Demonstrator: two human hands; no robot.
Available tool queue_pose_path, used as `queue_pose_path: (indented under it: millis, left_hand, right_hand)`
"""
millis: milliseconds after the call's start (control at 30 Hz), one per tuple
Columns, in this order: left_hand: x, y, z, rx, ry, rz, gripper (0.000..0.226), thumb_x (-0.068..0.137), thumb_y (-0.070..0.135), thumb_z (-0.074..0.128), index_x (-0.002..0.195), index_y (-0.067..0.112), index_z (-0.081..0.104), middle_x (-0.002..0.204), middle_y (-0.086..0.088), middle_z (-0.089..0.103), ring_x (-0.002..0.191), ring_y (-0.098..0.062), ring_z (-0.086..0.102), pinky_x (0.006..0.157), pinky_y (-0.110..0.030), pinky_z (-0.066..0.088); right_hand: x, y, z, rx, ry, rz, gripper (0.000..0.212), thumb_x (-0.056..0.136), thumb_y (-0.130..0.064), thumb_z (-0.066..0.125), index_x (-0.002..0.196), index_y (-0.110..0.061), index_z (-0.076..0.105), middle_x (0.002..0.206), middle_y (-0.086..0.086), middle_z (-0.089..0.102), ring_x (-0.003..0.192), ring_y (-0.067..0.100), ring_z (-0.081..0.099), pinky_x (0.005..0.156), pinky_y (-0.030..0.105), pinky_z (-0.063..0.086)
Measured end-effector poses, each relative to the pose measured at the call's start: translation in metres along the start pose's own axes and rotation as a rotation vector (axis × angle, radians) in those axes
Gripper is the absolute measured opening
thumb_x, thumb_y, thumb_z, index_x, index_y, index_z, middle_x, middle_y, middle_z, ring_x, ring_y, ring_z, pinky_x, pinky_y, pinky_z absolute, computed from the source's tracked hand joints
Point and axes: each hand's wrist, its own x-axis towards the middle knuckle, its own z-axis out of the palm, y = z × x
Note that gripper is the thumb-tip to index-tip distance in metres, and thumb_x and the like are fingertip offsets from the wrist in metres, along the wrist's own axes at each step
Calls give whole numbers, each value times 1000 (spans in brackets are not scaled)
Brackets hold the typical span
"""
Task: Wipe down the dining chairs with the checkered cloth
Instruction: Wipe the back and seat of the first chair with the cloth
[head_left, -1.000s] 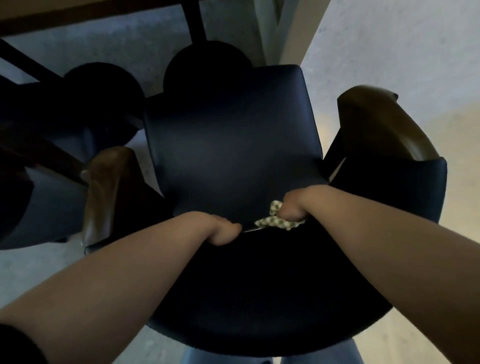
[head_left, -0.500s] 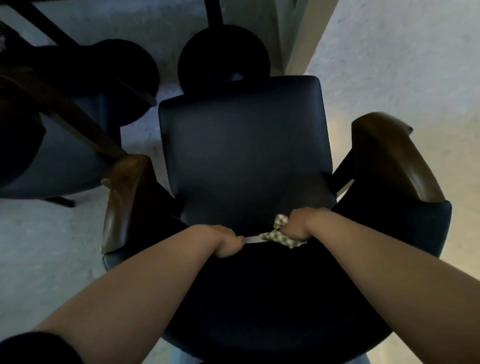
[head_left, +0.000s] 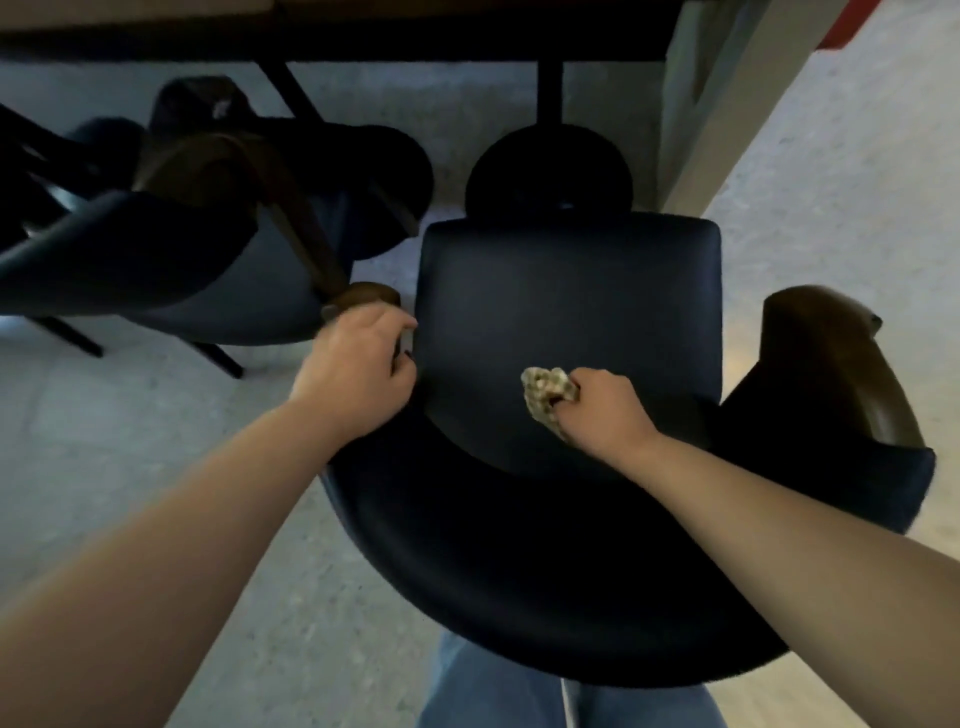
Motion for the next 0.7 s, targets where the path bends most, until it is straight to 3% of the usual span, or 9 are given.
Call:
queue_pose_path:
  millis: [67, 167, 233, 367, 433, 500, 567, 700]
  left_hand:
    - [-1, -16, -9, 1, 150, -100, 50, 85, 16, 61, 134, 12, 54, 142, -11, 48, 133, -33, 40, 109, -45, 32]
    - [7, -29, -7, -464, 3, -547, 70, 91, 30, 59, 153, 24, 25, 149, -7, 40, 133, -33, 41, 110, -47, 37]
    - [12, -32, 3, -612, -96, -705, 68, 95, 41, 53, 152, 19, 24, 142, -10, 49, 121, -34, 53, 102, -47, 46]
    - [20, -33, 11, -401, -127, -663, 75, 98, 49, 45, 152, 3, 20, 144, -19, 44, 126, -37, 49, 101, -41, 44]
    - [22, -32, 12, -323, -130, -645, 77, 100, 49, 42, 153, 0, 14, 147, -22, 40, 127, -38, 48, 97, -41, 43]
    - [22, -30, 13, -302, -139, -627, 80, 101, 48, 40, 154, -1, 6, 149, -24, 37, 129, -39, 46, 99, -42, 43]
    - [21, -30, 15, -302, -143, -615, 82, 101, 48, 39, 153, -2, 0, 150, -25, 35, 130, -39, 45, 101, -43, 42]
    - [23, -30, 14, -280, -143, -609, 82, 102, 47, 37, 152, -3, -3, 149, -26, 36, 128, -41, 47, 98, -45, 44]
  right_hand:
    - [-2, -8, 8, 73, 11, -21, 15, 81, -24, 58, 75, -11, 56, 75, 4, 60, 76, 24, 59, 62, 29, 41]
    - [6, -16, 24, 144, 22, 9, 18, 82, -28, 60, 77, -15, 48, 76, 0, 56, 72, 18, 54, 63, 28, 38]
    - [19, -27, 37, 210, -6, 62, 19, 86, -31, 55, 87, -15, 45, 85, 1, 56, 77, 18, 54, 68, 30, 40]
    - [50, -62, 72, 255, -158, 116, 32, 94, -22, 42, 114, 0, 54, 111, 13, 61, 102, 29, 59, 85, 33, 49]
    - [48, -85, 97, 310, -294, 120, 34, 99, -20, 37, 118, -4, 61, 114, 11, 61, 105, 25, 58, 81, 25, 47]
    - [48, -97, 118, 441, -388, 213, 36, 100, -23, 38, 123, -8, 60, 121, 10, 60, 108, 25, 58, 88, 27, 45]
    - [47, -100, 125, 600, -420, 294, 35, 99, -29, 41, 120, -11, 62, 119, 10, 63, 101, 23, 61, 92, 31, 46]
    - [36, -104, 116, 607, -321, 176, 28, 100, -28, 43, 108, -11, 64, 106, 6, 63, 90, 17, 58, 79, 26, 42]
